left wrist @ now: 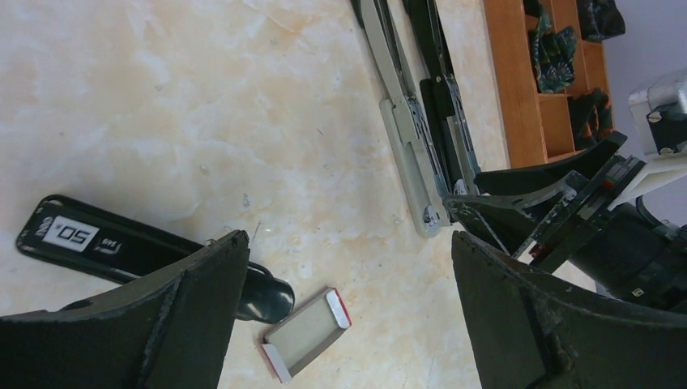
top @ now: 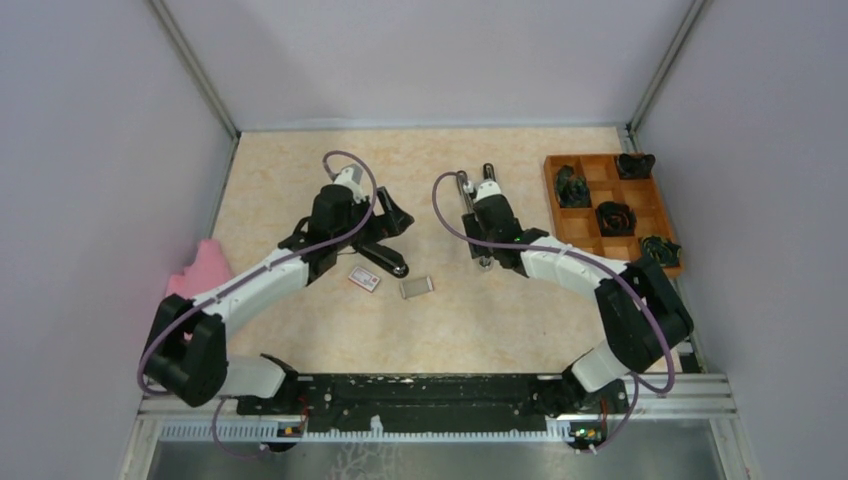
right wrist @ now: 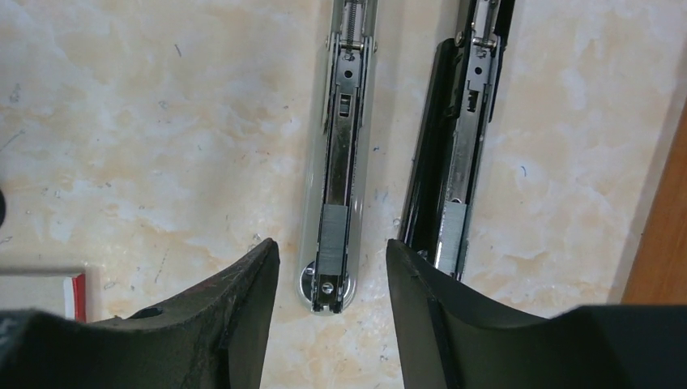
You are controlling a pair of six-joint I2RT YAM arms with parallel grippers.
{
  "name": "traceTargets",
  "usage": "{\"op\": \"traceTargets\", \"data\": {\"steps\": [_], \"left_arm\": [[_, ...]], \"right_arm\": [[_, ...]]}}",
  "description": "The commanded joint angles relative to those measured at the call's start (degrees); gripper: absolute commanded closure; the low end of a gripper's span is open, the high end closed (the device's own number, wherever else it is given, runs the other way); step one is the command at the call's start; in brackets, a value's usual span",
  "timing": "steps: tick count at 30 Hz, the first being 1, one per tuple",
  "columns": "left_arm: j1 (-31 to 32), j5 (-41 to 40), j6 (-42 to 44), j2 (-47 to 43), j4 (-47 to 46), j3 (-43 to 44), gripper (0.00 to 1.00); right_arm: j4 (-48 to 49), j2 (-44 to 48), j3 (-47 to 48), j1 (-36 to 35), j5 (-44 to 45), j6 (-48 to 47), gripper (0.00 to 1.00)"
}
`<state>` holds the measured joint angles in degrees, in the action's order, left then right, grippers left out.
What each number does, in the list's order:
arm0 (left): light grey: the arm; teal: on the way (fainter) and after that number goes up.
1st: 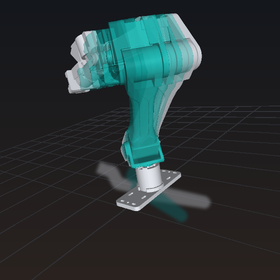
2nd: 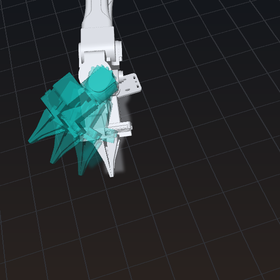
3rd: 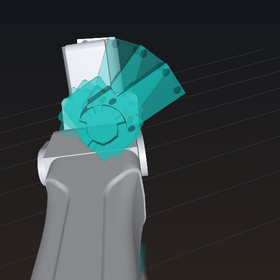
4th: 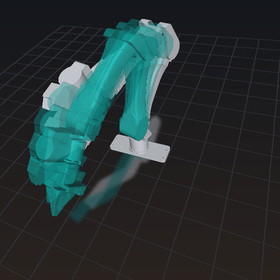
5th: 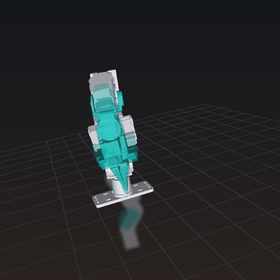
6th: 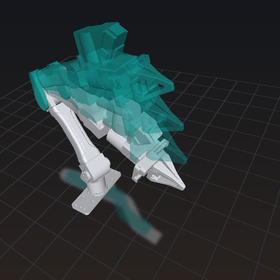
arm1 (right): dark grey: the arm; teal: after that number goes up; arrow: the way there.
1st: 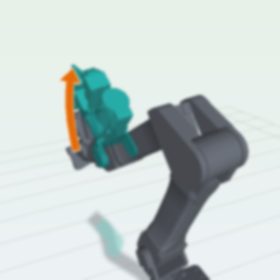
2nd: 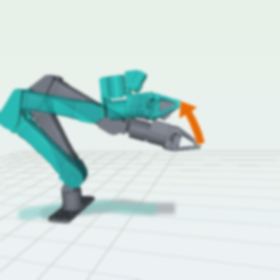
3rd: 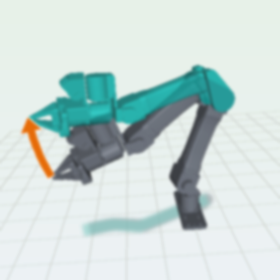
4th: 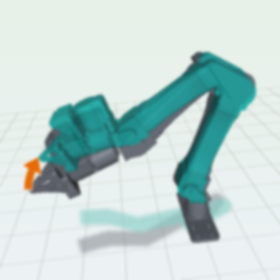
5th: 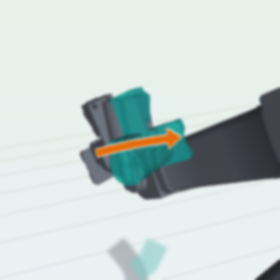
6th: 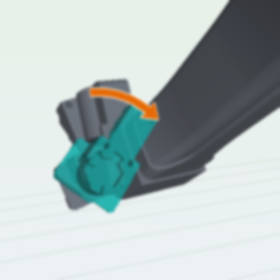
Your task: Load the staples into the stapler
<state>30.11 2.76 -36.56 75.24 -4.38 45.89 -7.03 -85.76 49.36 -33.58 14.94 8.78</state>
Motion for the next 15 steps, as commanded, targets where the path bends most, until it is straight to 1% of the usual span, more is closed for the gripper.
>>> {"op": "traceTargets", "data": {"steps": [1,9,12,15], "left_arm": [[-0.37,4.45,-1.19,5.63,-2.09,4.82,0.01],[-1.07,9.18,-2.86,15.54,-4.22,10.49,0.01],[-1.54,10.81,-3.33,18.46,-5.81,11.71,0.01],[-2.38,12.89,-4.10,21.76,-6.97,13.18,0.01]], "right_arm": [[3.45,-2.71,0.26,0.54,-0.52,0.28,0.49],[5.51,-6.51,0.38,0.54,-0.05,-0.58,0.55],[6.32,-7.20,0.25,0.57,-0.73,-1.01,0.59],[6.97,-7.84,0.20,0.54,-1.84,-1.62,0.66]]}}
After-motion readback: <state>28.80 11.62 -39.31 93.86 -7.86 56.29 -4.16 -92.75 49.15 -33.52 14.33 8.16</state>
